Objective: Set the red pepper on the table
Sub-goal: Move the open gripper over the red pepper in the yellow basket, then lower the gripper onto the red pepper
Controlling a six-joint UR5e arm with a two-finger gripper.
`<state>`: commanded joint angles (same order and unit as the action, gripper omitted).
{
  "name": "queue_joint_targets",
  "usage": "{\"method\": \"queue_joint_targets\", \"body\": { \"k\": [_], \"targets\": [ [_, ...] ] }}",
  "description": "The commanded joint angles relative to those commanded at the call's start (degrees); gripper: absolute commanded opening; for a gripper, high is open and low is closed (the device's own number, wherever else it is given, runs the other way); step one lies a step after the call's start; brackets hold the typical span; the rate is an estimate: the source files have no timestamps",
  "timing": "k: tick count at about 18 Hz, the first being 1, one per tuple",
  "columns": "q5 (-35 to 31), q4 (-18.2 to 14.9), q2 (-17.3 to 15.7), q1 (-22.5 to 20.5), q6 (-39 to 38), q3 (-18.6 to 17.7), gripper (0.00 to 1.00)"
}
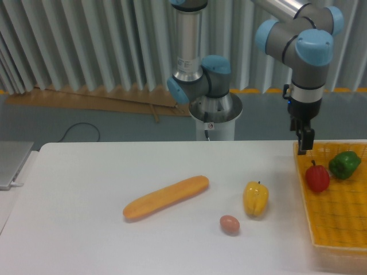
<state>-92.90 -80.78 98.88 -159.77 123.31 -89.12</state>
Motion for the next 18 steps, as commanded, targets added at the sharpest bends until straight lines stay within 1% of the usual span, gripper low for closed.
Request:
{"method": "queue_joint_targets", "body": {
  "k": [3,5,9,10,12,15,16,17,18],
  "targets": [
    [0.1,3.9,1.8,-1.0,3.2,-1.1,1.0],
    [0.2,5.3,3.1,-2.1,3.5,-1.1,1.0],
    [0.1,8.3,5.1,-2.3,4.8,-1.1,1.0],
    [0.2,8.5,5.4,-2.5,4.9,-1.1,1.0],
    [0.1,8.4,6.4,-2.4,4.8,0.1,1.0],
    [0.4,8.5,7.7,-2.2,4.5,0.2,1.0],
    [1.7,8.8,7.9,-2.3,4.9,0.3,1.0],
    [4.6,8.5,8.8,-2.6,6.4,1.8,1.0],
    [6.5,8.2,9.5,-2.6,13.0,2.6,1.0]
  ]
}}
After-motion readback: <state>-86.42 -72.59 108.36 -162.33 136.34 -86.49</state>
